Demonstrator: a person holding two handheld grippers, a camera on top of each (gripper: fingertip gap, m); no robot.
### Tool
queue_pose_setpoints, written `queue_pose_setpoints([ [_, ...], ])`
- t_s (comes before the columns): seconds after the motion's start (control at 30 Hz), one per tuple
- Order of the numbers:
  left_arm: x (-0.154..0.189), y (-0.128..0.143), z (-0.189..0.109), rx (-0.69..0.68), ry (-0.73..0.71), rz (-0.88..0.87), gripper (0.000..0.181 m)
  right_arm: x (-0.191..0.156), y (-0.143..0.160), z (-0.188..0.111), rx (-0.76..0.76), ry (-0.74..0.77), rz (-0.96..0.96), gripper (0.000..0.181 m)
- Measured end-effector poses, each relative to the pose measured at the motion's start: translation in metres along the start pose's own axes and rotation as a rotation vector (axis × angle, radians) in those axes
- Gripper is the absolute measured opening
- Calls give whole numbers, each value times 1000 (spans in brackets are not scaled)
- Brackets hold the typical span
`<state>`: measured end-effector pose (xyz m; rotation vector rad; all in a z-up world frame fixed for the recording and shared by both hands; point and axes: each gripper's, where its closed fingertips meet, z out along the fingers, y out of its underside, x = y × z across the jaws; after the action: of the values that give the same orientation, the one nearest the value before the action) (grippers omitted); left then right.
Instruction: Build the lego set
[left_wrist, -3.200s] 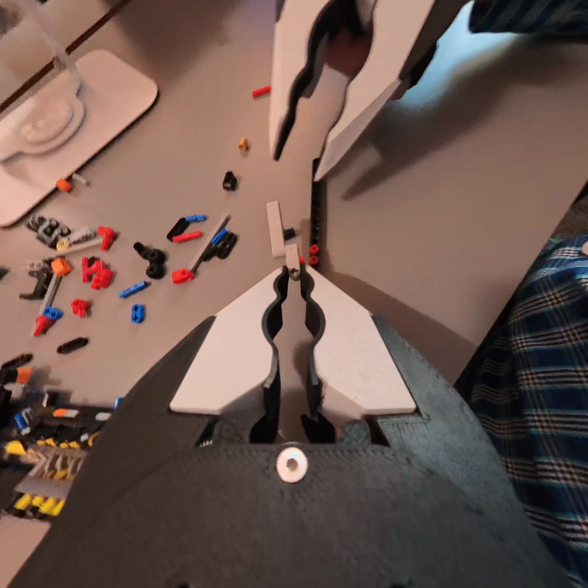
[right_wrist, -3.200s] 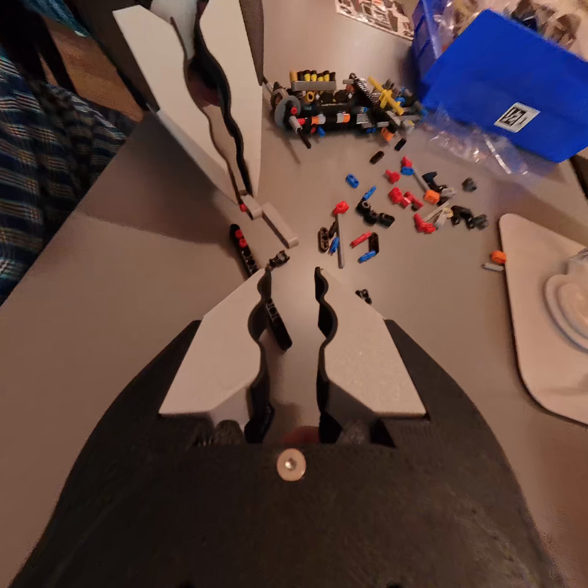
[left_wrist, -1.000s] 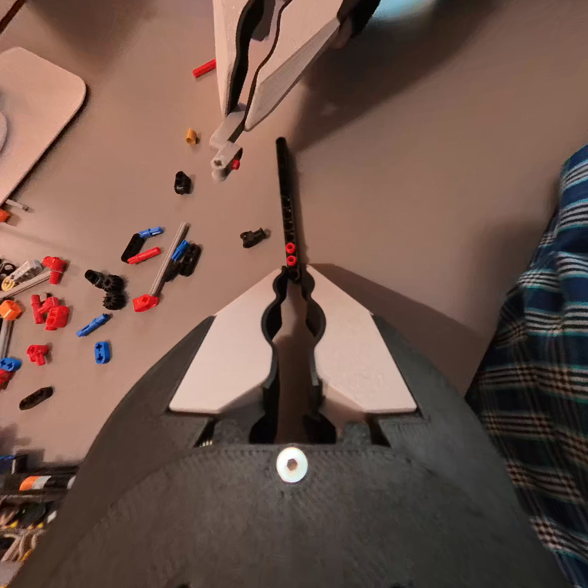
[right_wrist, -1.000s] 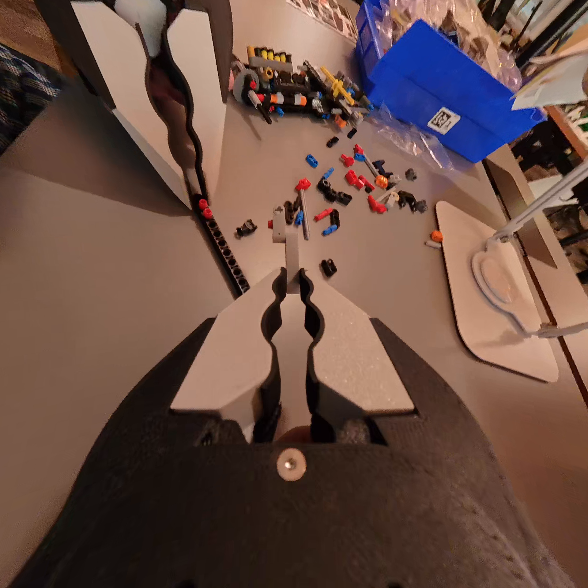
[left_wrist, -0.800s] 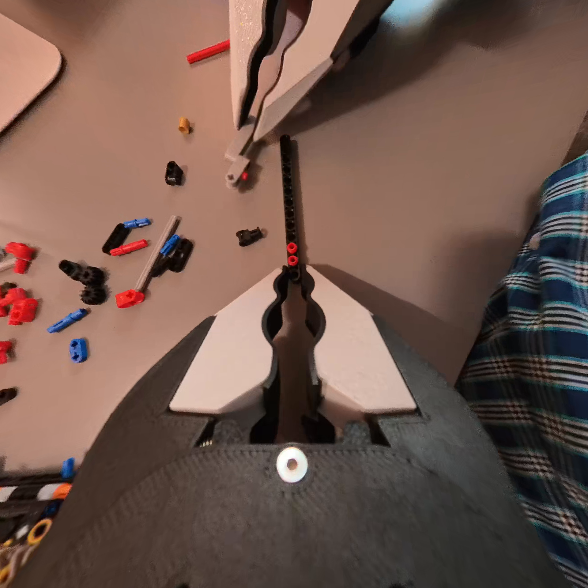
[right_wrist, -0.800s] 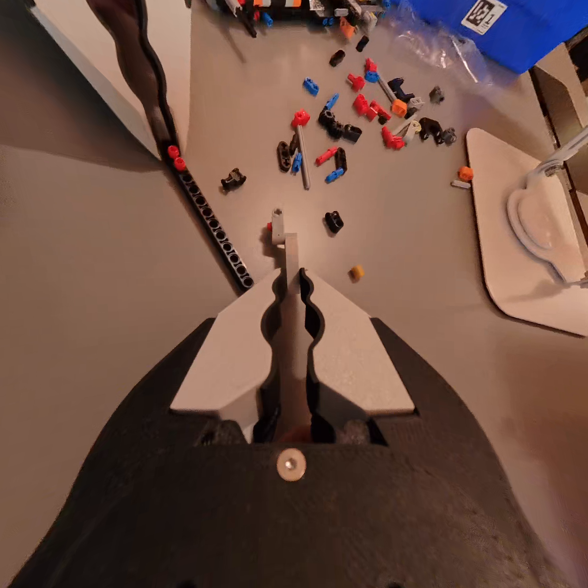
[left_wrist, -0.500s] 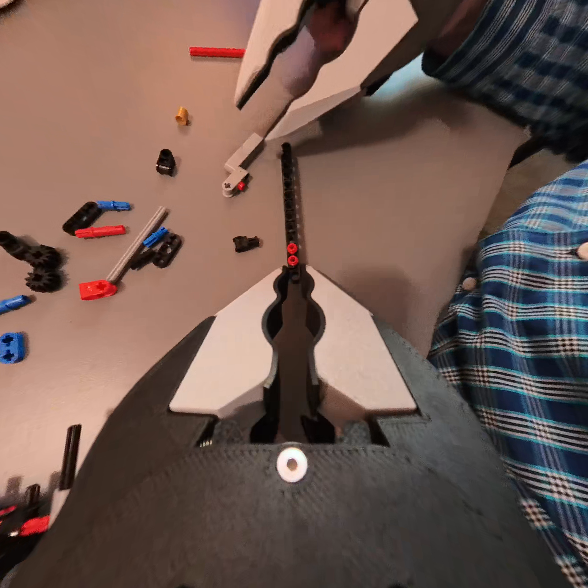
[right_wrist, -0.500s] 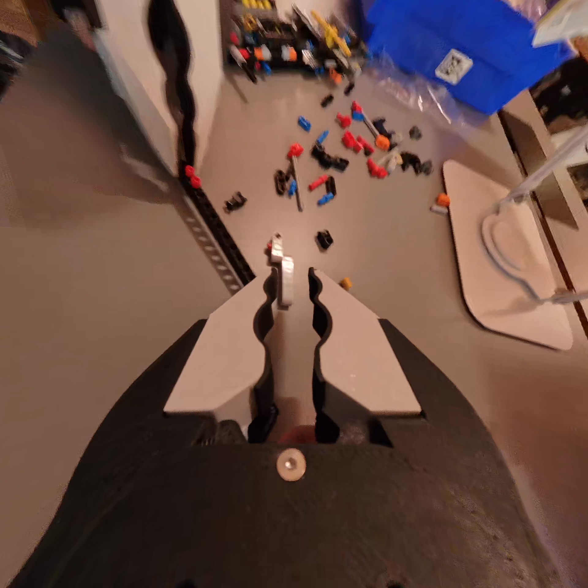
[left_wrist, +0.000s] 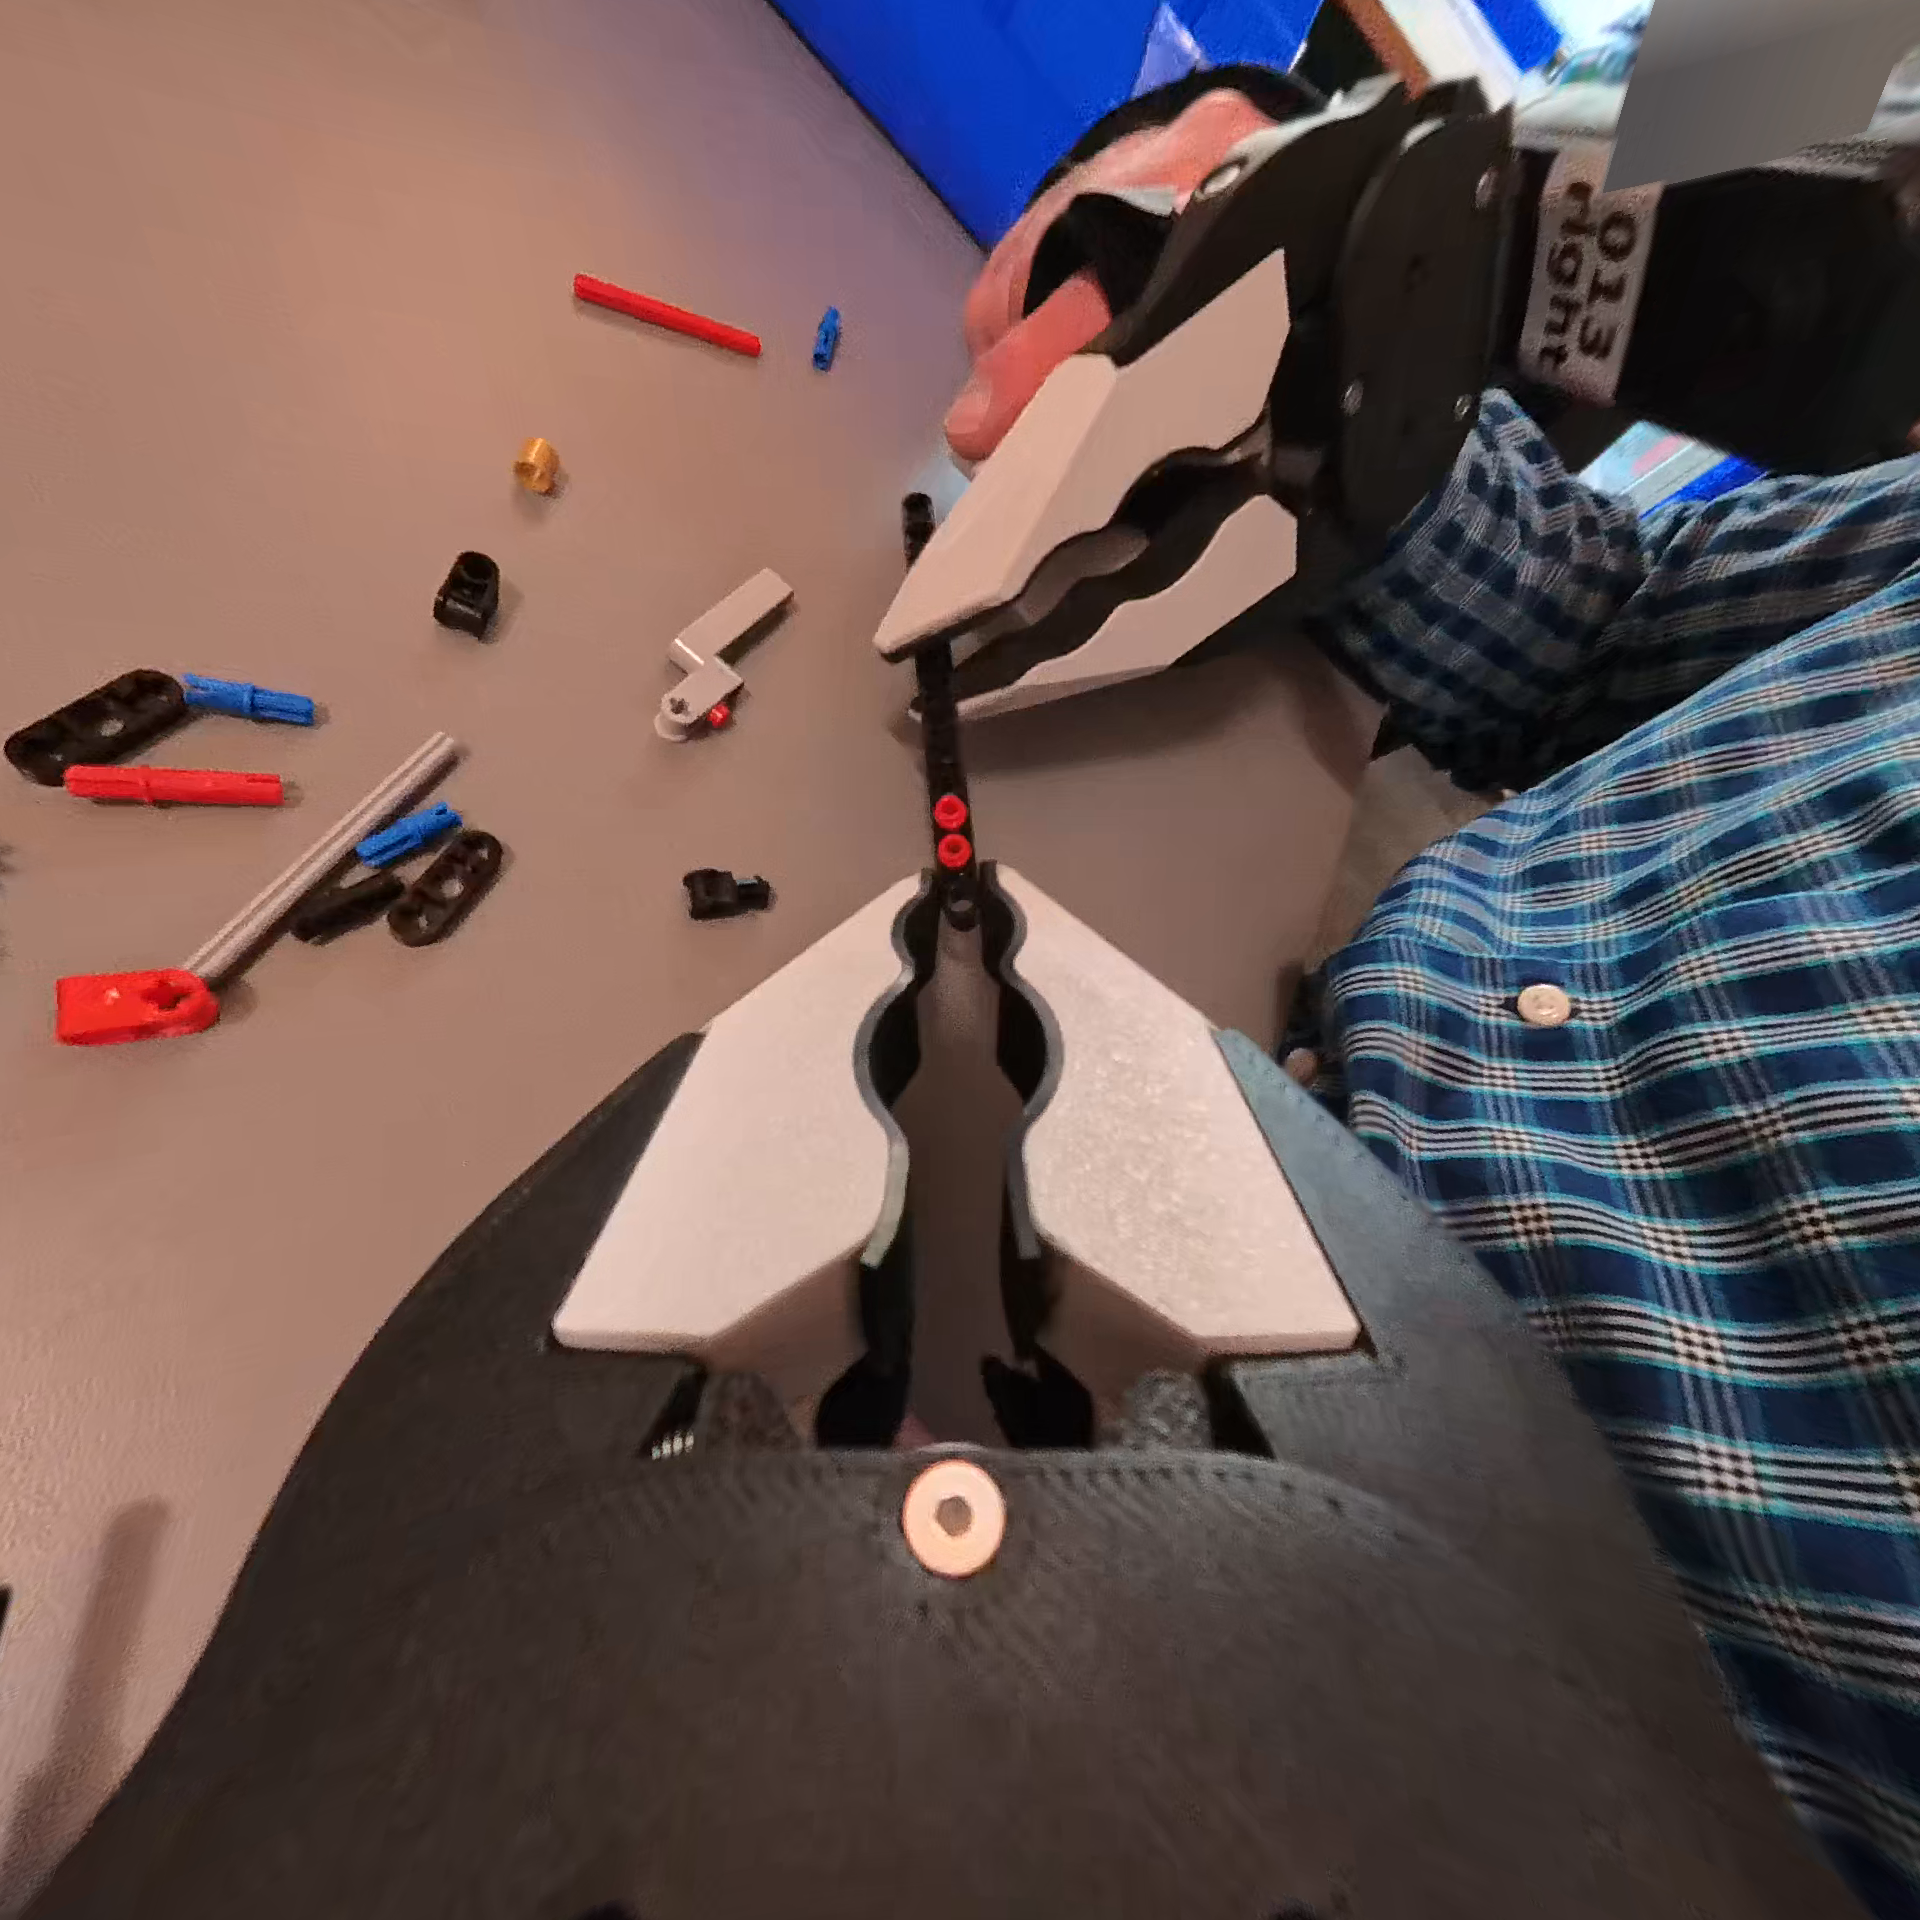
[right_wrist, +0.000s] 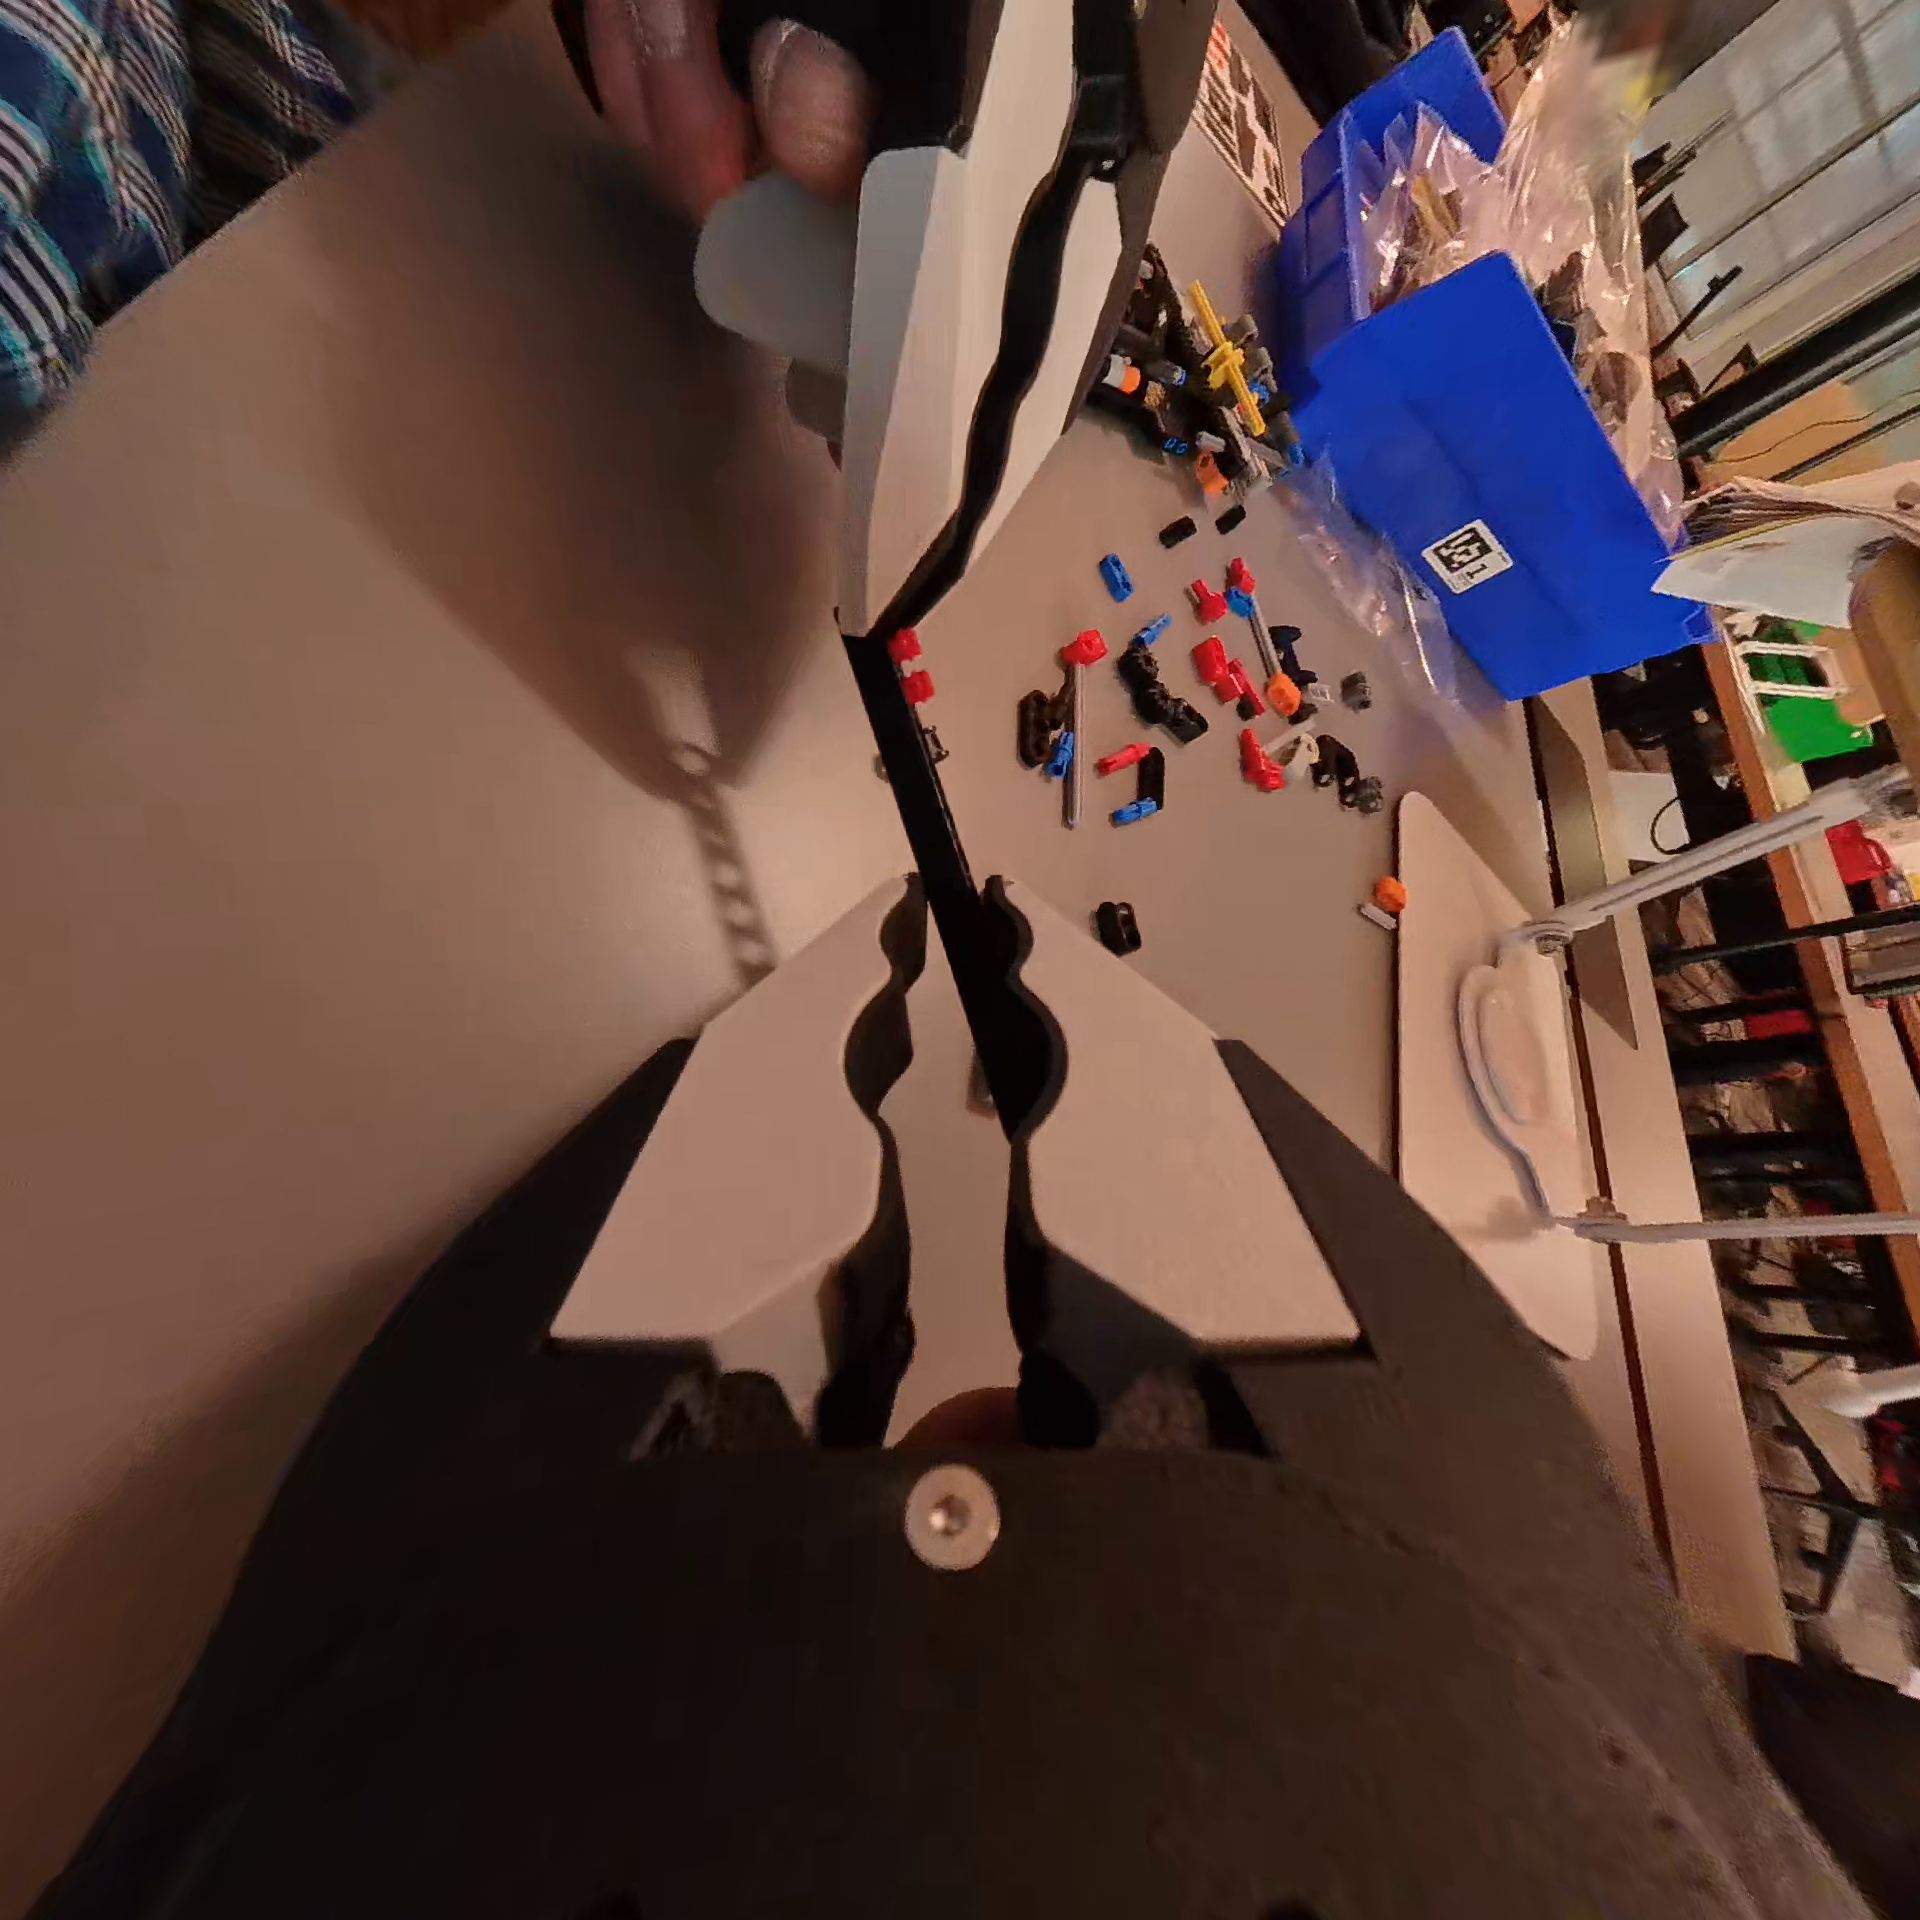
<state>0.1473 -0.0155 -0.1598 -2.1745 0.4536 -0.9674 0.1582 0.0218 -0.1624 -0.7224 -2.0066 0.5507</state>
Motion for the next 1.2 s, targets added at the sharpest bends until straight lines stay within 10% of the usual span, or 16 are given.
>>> queue_pose_setpoints([
  [1.2,-8,-11,5,77,-337,361,34,19,35,-36,24,39,285,5],
])
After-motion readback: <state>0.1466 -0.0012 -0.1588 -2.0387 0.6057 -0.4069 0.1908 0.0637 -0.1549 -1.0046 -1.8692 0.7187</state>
